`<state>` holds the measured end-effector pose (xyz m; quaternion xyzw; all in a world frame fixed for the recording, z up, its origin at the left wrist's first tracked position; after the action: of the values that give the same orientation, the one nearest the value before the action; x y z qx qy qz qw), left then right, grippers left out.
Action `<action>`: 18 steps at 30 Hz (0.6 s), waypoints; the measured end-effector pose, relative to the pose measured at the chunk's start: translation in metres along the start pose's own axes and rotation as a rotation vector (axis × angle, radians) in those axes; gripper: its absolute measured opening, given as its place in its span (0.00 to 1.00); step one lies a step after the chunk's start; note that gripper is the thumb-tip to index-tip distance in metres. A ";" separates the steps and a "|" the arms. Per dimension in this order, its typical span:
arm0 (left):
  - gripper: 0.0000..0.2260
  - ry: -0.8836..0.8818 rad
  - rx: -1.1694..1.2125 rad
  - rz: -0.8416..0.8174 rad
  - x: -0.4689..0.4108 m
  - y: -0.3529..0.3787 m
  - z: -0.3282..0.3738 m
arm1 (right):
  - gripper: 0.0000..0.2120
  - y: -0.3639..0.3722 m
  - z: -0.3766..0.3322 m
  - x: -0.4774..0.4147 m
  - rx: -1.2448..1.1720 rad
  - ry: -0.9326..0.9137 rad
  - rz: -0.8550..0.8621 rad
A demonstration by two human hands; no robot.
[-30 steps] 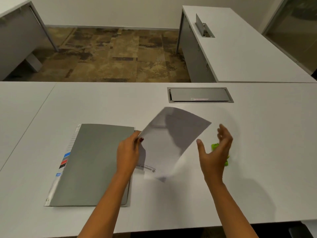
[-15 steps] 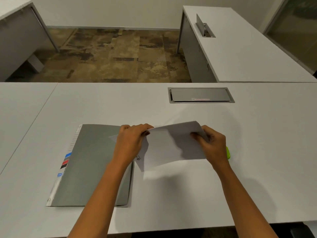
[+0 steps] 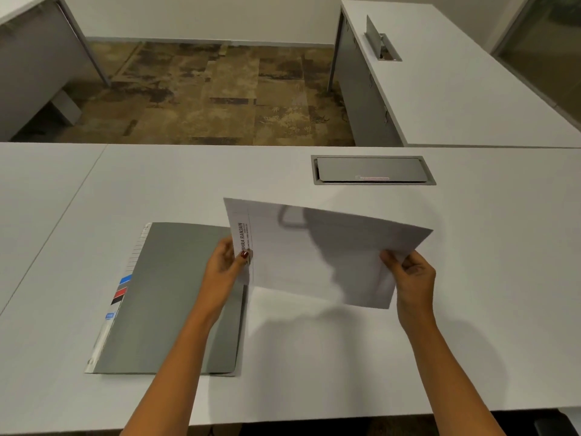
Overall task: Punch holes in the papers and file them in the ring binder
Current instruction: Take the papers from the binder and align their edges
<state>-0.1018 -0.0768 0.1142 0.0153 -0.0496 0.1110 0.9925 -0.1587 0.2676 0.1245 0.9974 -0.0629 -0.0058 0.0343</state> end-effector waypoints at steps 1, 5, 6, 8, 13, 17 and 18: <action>0.11 0.009 0.005 0.010 0.001 0.004 0.001 | 0.11 0.001 0.001 0.002 -0.020 -0.003 0.003; 0.10 0.051 0.045 0.117 0.004 0.007 0.000 | 0.11 0.000 0.013 0.006 -0.099 0.027 0.030; 0.10 0.045 0.051 0.122 0.004 0.009 -0.005 | 0.10 -0.001 0.019 0.008 -0.096 0.040 0.045; 0.10 0.007 0.037 0.124 0.005 0.010 -0.019 | 0.12 -0.003 0.032 0.011 -0.083 0.073 0.064; 0.08 -0.114 -0.017 0.154 0.009 0.012 -0.055 | 0.14 -0.003 0.061 0.016 -0.032 0.161 0.020; 0.07 -0.103 -0.070 0.168 0.012 0.015 -0.056 | 0.14 -0.003 0.060 0.014 0.023 0.159 0.020; 0.06 -0.101 -0.086 0.181 0.012 0.014 -0.055 | 0.14 -0.004 0.059 0.012 0.052 0.155 0.017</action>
<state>-0.0875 -0.0584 0.0613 -0.0261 -0.1053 0.1972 0.9743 -0.1470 0.2665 0.0656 0.9949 -0.0684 0.0735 0.0131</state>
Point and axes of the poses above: each hand's wrist, its own x-axis away from the middle knuckle, its own y-axis out of the palm, z = x × y, the point moved 8 cm from there along -x, towards the middle knuckle, and after that the axes turned 5 degrees about -z, right-handed, at the moved point
